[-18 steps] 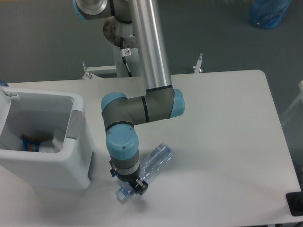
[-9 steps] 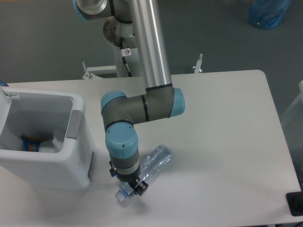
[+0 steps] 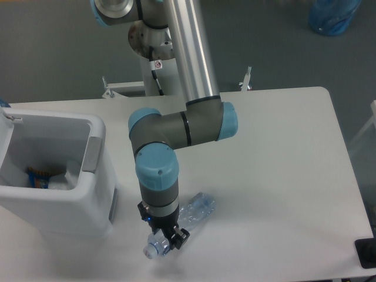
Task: Place the trash in the trash can
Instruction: 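Lower the gripper around the bottle's capped end and close, then lift the bottle and carry it over the bin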
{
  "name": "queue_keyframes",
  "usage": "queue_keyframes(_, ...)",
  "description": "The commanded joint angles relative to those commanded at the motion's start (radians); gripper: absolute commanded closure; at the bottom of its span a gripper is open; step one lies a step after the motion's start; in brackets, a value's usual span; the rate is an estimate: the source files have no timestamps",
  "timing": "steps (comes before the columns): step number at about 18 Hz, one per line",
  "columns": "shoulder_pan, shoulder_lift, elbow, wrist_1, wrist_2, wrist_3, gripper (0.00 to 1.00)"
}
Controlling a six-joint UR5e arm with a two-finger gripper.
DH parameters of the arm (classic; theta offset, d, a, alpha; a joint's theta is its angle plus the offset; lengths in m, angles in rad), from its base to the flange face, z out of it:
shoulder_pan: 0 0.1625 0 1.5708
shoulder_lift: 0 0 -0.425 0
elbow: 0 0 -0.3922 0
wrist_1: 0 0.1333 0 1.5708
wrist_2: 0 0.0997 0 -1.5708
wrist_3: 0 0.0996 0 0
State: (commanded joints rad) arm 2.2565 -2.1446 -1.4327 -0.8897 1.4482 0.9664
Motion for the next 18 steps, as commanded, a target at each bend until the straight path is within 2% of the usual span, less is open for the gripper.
queue_keyframes(4,0.005,0.017,0.003,0.002,-0.041,0.0,0.49)
queue_keyframes(7,0.018,0.038,0.029,0.002,-0.095,-0.026,0.49)
queue_keyframes(14,0.077,0.095,0.124,0.002,-0.343,-0.155,0.49)
queue_keyframes(18,0.124,0.104,0.161,0.006,-0.559,-0.242,0.49)
